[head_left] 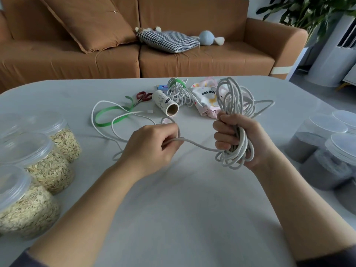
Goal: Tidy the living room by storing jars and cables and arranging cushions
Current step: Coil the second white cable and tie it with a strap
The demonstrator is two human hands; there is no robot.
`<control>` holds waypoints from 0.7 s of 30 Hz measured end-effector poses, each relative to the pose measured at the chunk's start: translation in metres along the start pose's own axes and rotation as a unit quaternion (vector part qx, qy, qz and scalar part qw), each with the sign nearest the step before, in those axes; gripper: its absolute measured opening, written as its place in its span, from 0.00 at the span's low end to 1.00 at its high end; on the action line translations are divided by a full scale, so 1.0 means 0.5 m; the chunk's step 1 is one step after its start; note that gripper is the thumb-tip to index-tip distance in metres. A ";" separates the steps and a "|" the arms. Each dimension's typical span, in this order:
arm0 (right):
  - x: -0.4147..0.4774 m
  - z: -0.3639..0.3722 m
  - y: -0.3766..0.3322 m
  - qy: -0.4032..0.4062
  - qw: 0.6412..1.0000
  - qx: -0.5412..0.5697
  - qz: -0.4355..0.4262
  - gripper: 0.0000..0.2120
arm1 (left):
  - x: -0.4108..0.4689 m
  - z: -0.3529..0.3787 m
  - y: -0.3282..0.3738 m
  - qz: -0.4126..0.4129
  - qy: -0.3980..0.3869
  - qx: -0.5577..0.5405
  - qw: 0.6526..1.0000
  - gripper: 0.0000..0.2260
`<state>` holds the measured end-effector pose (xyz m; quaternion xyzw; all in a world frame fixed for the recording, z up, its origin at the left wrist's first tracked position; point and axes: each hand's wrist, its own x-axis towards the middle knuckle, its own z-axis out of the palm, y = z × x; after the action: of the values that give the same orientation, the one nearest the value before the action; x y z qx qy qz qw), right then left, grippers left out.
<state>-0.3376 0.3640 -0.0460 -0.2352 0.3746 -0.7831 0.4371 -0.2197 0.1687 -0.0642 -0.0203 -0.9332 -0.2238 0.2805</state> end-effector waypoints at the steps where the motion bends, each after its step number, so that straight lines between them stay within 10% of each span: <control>1: 0.000 -0.002 -0.002 0.004 1.000 -0.002 0.007 0.21 | 0.000 -0.001 -0.002 0.003 -0.004 0.009 1.000 0.18; 13: -0.009 0.018 0.022 -0.001 0.965 -0.186 0.185 0.11 | 0.012 0.001 -0.004 -0.049 -0.015 0.198 0.979 0.17; 21: 0.002 0.045 0.050 0.102 0.926 -0.362 0.017 0.10 | 0.007 -0.004 -0.003 -0.003 0.010 0.175 0.985 0.13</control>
<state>-0.3096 0.3461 -0.0520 -0.2896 0.6793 -0.6066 0.2946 -0.2220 0.1662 -0.0614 0.0344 -0.9551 -0.0585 0.2884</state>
